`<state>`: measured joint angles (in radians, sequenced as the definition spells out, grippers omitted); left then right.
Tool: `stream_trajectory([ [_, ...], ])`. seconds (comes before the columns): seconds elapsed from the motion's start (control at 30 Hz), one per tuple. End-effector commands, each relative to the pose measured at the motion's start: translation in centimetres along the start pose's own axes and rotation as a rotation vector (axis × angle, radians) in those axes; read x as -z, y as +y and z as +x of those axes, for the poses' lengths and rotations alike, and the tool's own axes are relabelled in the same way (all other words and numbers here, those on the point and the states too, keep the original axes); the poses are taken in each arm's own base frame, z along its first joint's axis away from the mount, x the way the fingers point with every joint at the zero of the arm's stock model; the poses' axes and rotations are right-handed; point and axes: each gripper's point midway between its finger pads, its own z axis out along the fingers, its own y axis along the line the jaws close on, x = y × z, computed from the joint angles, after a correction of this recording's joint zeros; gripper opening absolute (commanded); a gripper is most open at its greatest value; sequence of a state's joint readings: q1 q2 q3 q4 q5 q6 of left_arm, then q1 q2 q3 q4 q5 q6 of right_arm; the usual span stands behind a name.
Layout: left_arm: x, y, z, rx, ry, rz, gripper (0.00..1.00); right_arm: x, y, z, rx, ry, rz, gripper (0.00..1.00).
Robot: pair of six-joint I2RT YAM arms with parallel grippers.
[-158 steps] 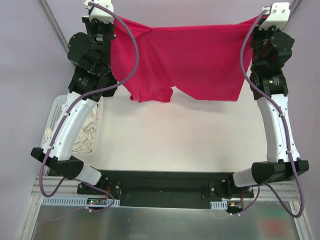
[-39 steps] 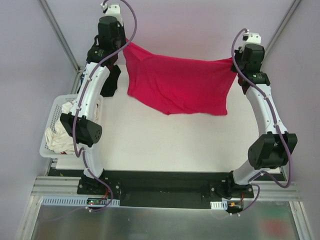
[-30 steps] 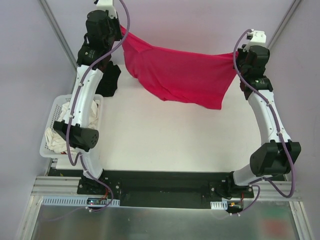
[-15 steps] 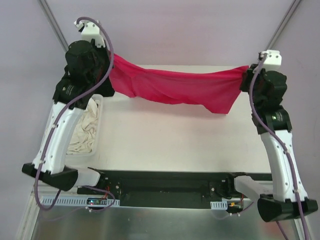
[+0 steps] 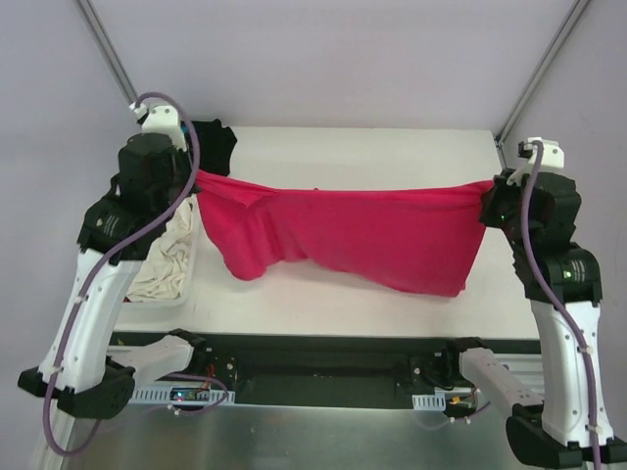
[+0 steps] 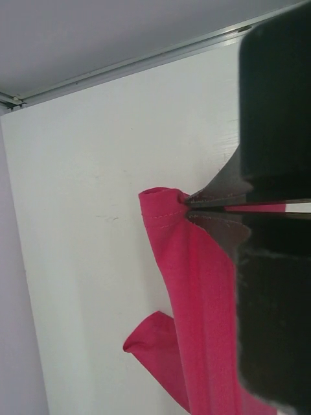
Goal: Fold and stack the t-shirts
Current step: Flatten out the tshirt
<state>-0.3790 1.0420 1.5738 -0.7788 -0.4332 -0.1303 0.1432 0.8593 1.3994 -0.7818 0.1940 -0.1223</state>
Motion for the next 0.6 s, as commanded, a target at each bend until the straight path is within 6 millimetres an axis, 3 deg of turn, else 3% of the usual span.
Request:
stream_trajectory([
  [0.0,-3.6,0.0,-1.8,-0.021,-0.006,-0.097,0.0,-4.4,-0.1,0.5,0.014,0.053,0.06,0.01],
  [0.1,-7.0,-1.4,-2.5,-0.027,-0.004,-0.073,0.0,-7.9,0.4,-0.4,0.028,0.039,0.071,0.01],
  [0.13,-9.1,-2.6,-2.8,-0.024,-0.006,-0.045,0.0,-8.8,0.8,-1.8,0.022,-0.003,0.066,0.01],
  [0.17,-10.3,-3.0,-3.0,-0.02,-0.002,-0.037,0.0,-11.2,1.0,-1.3,0.04,0.034,0.074,0.01],
  [0.2,-11.2,-2.9,-4.3,-0.006,-0.025,-0.04,0.0,-12.3,1.2,-1.8,0.04,0.034,0.077,0.01],
  [0.23,-14.1,-3.7,-3.5,-0.024,0.016,-0.041,0.0,-13.4,1.4,-2.4,0.041,0.03,0.079,0.01],
  [0.27,-15.4,-4.3,-3.8,-0.03,0.023,-0.025,0.0,-14.4,1.6,-3.9,0.039,0.008,0.079,0.01],
  [0.3,-16.1,-4.4,-5.7,-0.021,-0.012,-0.023,0.0,-16.9,1.8,-3.1,0.047,0.046,0.087,0.01],
  [0.33,-19.3,-5.2,-4.4,-0.04,0.034,-0.025,0.0,-18.6,2.2,-3.6,0.043,0.034,0.077,0.01],
  [0.37,-20.0,-5.8,-6.5,-0.028,-0.009,0.008,0.0,-19.3,2.5,-6.0,0.027,-0.008,0.062,0.01],
  [0.4,-21.2,-6.2,-6.8,-0.025,-0.009,0.02,0.0,-22.5,2.7,-4.5,0.034,0.047,0.069,0.01],
  [0.43,-24.4,-6.3,-5.2,-0.033,0.034,0.014,0.0,-23.7,2.9,-5.4,0.032,0.038,0.064,0.01],
  [0.47,-24.7,-6.4,-7.8,-0.022,-0.025,0.022,0.0,-24.8,3.0,-6.0,0.033,0.036,0.057,0.01],
  [0.5,-27.4,-6.8,-6.5,-0.031,0.001,0.023,0.0,-25.4,3.3,-8.8,0.038,-0.021,0.048,0.01],
  [0.53,-28.3,-6.5,-7.0,-0.029,-0.014,0.017,0.0,-28.3,3.3,-7.6,0.049,0.01,0.056,0.01],
  [0.57,-28.4,-6.4,-9.2,-0.027,-0.077,0.022,0.0,-29.5,3.6,-8.0,0.056,0.0,0.041,0.01],
])
